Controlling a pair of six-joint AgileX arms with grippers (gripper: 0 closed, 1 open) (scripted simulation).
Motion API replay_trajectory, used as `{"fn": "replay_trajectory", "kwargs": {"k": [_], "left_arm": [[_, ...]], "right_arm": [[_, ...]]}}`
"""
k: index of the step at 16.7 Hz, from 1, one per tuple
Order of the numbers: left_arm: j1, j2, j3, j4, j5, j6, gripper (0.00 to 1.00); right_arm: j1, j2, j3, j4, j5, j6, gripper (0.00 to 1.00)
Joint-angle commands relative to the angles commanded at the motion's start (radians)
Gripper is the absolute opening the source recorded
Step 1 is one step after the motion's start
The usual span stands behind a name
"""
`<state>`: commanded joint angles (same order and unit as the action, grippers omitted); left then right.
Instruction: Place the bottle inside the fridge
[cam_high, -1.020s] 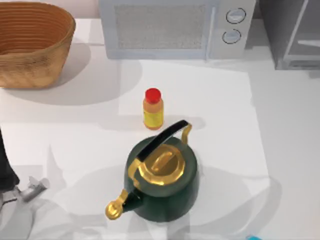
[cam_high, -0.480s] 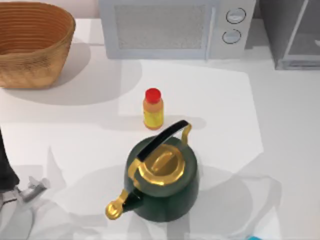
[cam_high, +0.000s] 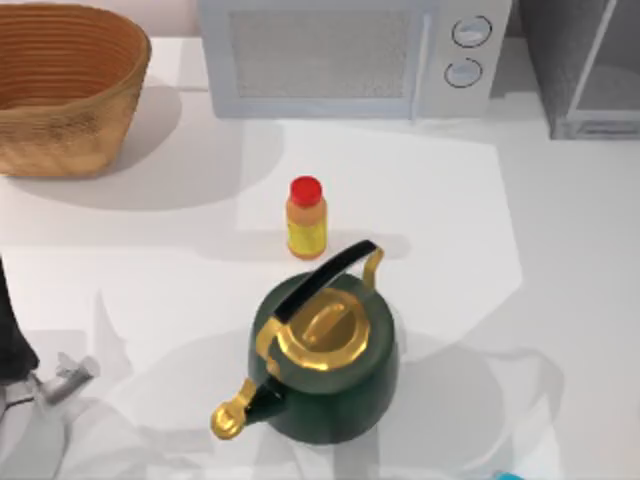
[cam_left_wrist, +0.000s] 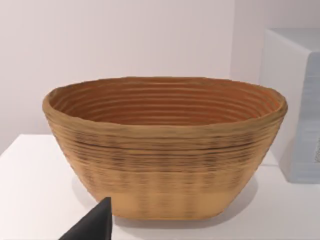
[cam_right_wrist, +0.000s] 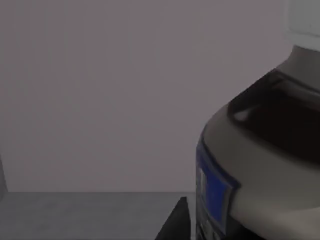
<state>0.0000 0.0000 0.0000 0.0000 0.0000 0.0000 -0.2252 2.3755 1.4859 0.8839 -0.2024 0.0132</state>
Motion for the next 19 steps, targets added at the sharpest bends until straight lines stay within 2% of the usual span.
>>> {"fn": "replay_trajectory", "kwargs": {"k": [13,19], "left_arm": [[0.0,0.0,0.0,0.0,0.0,0.0,1.0],[0.0,0.0,0.0,0.0,0.0,0.0,1.0]], "right_arm": [[0.0,0.0,0.0,0.0,0.0,0.0,0.98],[0.0,0.0,0.0,0.0,0.0,0.0,1.0]]}}
